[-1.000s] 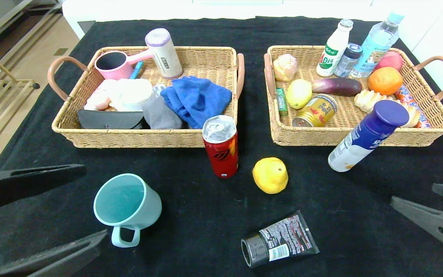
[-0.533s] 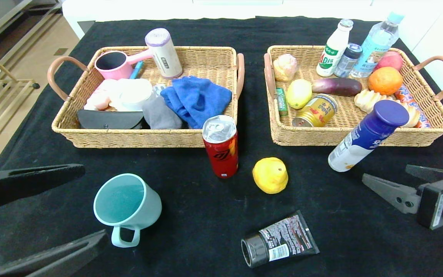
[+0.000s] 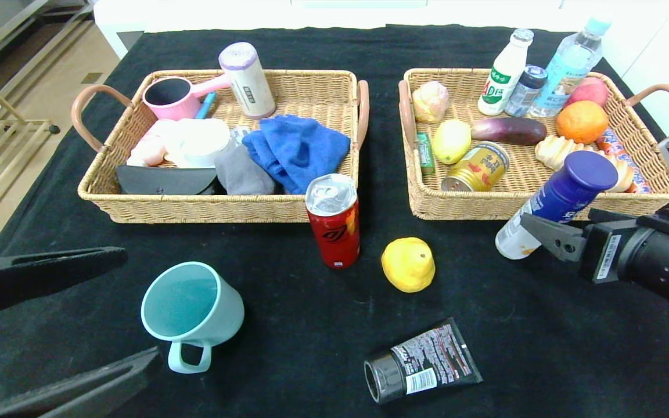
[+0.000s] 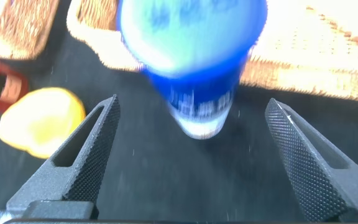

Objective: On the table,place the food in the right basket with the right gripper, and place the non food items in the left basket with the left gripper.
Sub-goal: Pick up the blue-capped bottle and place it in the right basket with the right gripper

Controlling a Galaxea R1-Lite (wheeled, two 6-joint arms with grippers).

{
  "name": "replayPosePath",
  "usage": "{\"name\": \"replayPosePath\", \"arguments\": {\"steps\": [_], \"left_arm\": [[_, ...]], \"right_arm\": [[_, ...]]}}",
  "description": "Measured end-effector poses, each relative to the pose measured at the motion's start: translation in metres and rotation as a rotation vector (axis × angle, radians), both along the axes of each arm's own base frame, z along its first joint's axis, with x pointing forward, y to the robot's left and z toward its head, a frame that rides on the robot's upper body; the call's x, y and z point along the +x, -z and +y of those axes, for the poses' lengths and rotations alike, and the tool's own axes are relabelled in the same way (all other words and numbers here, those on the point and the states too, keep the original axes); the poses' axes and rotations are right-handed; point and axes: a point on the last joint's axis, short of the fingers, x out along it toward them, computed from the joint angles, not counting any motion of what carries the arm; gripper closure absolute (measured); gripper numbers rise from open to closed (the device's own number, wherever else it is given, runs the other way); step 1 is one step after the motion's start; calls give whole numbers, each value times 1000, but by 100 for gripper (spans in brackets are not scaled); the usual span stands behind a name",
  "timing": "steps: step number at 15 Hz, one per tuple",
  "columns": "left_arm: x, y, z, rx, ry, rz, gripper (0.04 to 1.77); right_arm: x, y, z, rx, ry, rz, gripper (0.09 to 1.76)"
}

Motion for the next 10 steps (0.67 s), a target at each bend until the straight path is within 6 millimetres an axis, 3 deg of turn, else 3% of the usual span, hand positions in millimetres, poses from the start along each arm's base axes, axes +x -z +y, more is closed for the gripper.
{"name": "replayPosePath", "arguments": {"steps": [4, 10], "left_arm": [[-1, -1, 1, -5, -1, -7, 9], [-3, -3, 2, -10, -1, -14, 9]], "right_arm": [[13, 6, 3, -2, 22, 6, 14], [27, -3, 4, 10, 43, -22, 14]]}}
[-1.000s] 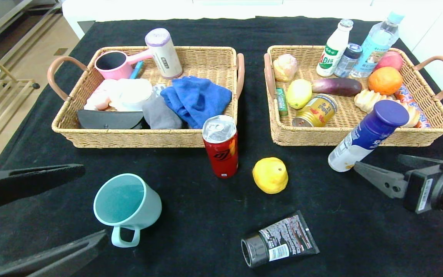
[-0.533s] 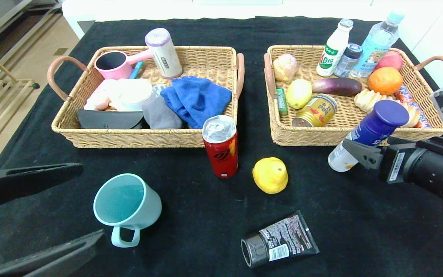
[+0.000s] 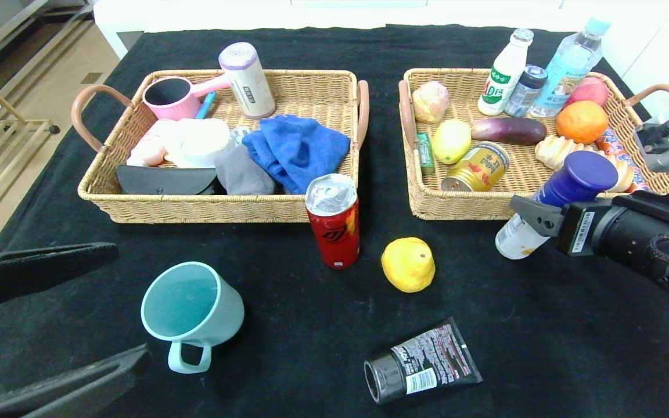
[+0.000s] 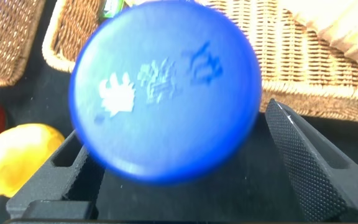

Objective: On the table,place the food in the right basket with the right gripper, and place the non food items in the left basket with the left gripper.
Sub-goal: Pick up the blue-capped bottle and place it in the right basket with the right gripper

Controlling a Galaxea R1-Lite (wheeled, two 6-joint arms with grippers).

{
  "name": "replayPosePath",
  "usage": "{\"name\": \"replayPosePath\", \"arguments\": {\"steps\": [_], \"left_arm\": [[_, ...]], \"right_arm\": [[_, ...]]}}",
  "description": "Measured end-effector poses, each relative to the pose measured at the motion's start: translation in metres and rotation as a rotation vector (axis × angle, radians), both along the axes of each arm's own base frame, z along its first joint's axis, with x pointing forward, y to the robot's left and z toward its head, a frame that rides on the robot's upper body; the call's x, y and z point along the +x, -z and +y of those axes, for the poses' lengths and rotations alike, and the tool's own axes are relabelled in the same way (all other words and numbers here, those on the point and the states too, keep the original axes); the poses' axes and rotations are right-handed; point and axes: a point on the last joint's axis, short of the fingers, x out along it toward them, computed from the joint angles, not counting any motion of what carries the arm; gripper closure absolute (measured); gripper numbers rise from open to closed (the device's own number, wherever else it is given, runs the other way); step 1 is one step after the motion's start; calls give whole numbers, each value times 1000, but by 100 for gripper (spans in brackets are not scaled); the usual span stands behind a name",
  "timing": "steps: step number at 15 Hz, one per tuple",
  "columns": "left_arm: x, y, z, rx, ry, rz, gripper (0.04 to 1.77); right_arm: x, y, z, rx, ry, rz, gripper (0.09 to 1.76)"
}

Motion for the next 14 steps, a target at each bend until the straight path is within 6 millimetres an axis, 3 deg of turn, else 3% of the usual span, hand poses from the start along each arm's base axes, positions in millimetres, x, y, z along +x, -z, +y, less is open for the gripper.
{"name": "replayPosePath", "arguments": {"steps": [5, 10, 12, 14], "left_arm": [[-1, -1, 1, -2, 0, -4, 9], [-1, -1, 1, -2, 0, -6, 9], [-2, -1, 1, -3, -1, -8, 9], [-2, -1, 1, 1, -2, -13, 9]], "right_arm": [[3, 0, 1, -2, 13, 1, 14], [3, 1, 1, -3, 14, 5, 85], [3, 2, 1, -4, 14, 6, 99], [3, 2, 1, -6, 13, 7, 101]]}}
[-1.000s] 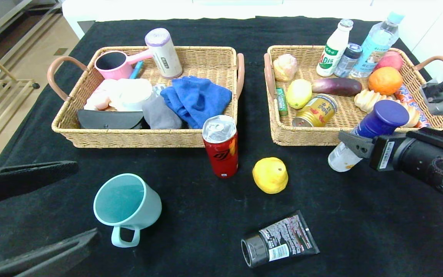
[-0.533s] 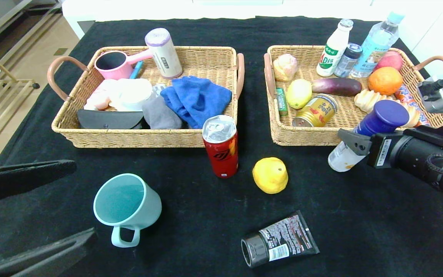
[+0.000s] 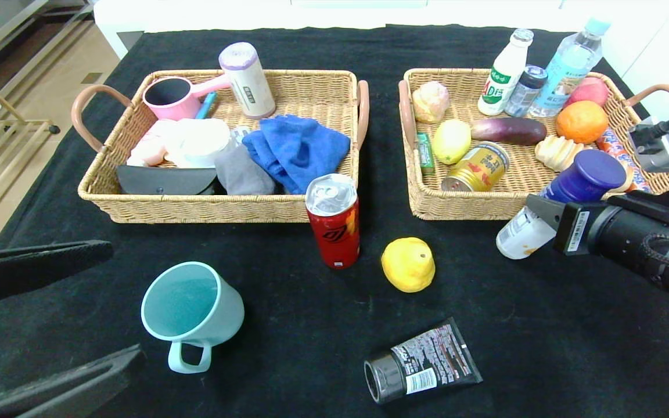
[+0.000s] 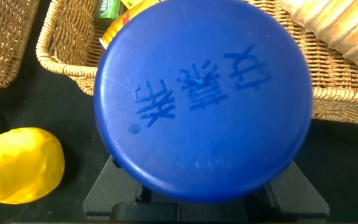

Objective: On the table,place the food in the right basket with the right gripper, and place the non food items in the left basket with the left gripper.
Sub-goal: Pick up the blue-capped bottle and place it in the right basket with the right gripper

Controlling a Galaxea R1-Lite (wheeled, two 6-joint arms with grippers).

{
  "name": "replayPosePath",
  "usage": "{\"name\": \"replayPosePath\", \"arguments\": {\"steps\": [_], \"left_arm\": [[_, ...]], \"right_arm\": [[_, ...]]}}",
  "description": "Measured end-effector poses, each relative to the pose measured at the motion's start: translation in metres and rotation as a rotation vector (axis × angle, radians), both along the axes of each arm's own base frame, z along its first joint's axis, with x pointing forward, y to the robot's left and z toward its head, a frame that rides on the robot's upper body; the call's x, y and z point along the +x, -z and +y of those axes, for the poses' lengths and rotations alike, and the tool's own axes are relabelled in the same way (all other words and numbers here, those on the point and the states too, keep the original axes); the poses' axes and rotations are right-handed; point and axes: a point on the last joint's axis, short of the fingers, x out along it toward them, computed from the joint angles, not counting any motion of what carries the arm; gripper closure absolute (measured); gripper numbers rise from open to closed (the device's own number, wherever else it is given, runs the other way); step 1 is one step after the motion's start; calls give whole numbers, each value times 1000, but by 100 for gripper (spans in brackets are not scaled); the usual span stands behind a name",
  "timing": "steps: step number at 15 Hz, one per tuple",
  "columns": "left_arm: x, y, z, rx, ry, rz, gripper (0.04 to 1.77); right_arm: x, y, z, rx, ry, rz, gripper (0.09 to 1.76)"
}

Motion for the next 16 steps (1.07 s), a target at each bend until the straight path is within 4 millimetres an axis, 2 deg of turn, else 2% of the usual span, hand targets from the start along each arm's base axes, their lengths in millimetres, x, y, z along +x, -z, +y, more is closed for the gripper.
{"name": "replayPosePath", "arguments": {"steps": [10, 14, 16], "left_arm": [[0, 0, 0, 2, -1, 0, 9], [0, 0, 0, 2, -1, 1, 9], [0, 1, 0, 3, -1, 1, 9]], "right_arm": [[-3, 0, 0, -7, -6, 5, 101], [-20, -9, -5, -30, -21, 34, 101], [-31, -20, -10, -34, -23, 42, 101]]}}
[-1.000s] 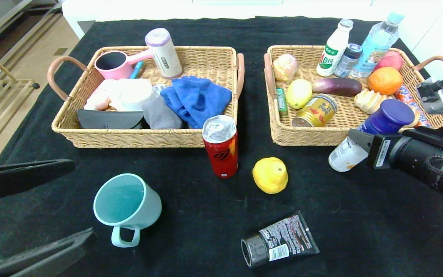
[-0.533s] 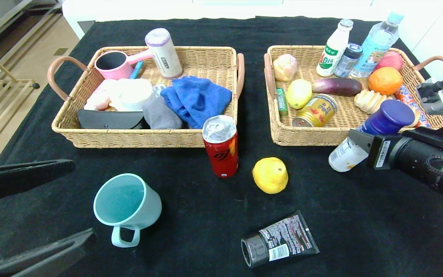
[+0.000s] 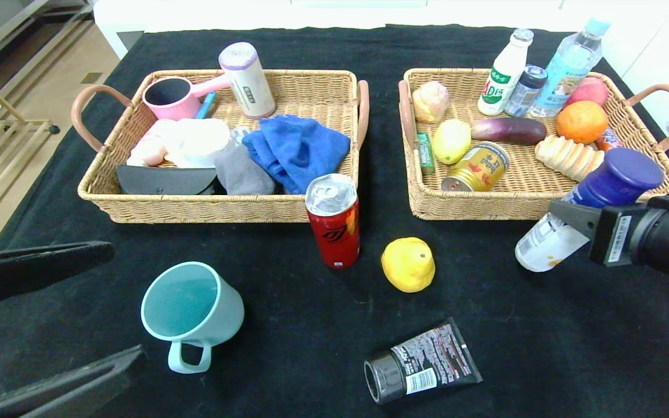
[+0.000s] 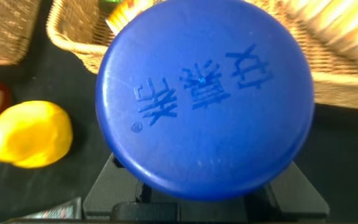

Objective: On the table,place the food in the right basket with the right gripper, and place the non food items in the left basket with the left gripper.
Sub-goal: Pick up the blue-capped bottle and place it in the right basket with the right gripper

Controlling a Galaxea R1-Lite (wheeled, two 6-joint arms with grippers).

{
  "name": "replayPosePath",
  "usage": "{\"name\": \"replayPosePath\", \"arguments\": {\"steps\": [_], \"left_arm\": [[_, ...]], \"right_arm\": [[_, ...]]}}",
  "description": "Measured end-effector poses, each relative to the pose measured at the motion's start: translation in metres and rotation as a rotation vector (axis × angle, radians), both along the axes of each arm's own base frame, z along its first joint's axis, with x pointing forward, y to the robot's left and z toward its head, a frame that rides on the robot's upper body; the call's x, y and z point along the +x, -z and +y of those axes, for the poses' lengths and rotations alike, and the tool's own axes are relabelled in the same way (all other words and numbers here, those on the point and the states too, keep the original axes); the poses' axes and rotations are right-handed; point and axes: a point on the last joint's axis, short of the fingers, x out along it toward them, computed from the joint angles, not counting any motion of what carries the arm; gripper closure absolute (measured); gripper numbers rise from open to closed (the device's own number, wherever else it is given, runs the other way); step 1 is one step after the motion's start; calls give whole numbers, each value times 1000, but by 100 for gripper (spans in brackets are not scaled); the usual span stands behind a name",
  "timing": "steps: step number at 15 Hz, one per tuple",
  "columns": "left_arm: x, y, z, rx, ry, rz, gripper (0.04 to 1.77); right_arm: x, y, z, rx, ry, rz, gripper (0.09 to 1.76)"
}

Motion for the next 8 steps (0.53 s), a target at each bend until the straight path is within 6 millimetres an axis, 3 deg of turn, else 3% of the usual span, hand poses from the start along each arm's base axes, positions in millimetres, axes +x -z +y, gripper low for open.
{"name": "replayPosePath", "arguments": {"steps": [4, 8], "left_arm": [[1, 1, 0, 2, 0, 3, 9], [0, 1, 0, 3, 1, 3, 9]], "right_arm": [[-21, -34, -11, 26, -1, -49, 101], [-26, -64, -15, 56, 9, -96, 101]]}}
